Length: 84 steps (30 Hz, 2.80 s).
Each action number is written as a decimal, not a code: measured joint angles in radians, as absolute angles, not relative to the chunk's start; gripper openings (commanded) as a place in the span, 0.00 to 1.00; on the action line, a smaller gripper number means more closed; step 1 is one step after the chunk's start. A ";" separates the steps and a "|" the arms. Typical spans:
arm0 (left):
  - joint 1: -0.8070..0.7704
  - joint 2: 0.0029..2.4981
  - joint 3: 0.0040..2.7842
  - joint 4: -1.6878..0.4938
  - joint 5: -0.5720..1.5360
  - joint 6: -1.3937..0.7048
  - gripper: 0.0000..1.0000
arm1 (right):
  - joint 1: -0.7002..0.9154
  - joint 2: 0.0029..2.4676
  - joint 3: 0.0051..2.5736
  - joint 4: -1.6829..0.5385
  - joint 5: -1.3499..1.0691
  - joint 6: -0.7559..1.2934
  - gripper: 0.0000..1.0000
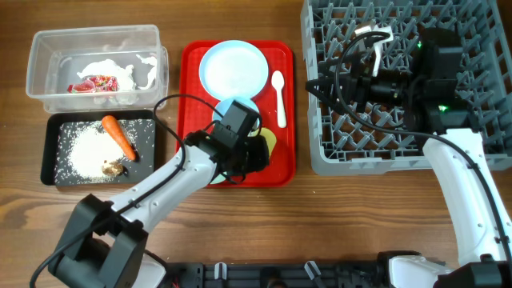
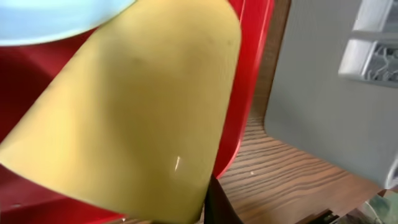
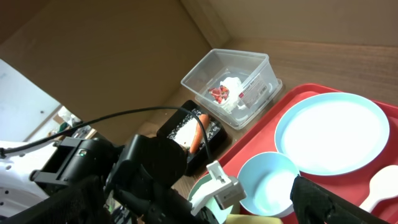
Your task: Sort waste into correct bins and load items into the dishwasher rack
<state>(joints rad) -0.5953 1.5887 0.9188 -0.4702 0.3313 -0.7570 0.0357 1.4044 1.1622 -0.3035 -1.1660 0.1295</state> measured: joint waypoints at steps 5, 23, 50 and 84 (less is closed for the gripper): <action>-0.595 1.589 0.919 -0.470 0.333 -0.757 0.04 | 0.036 1.404 1.162 -0.303 -1.166 0.130 0.98; -0.595 1.450 0.915 -0.497 0.404 -0.762 0.04 | 0.036 1.404 1.162 -0.303 -1.166 0.130 0.98; -0.059 1.251 0.900 -0.002 1.536 -0.811 0.04 | 0.036 1.404 1.162 -0.247 -1.286 -0.041 0.97; -0.143 1.251 0.900 0.031 1.555 -0.851 0.04 | 0.238 1.494 1.162 -0.312 -1.494 -0.233 0.45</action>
<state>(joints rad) -0.1429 1.2507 0.9001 0.0307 1.5547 -0.8513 0.2379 1.4944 1.1622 -0.3119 -1.4940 -0.2333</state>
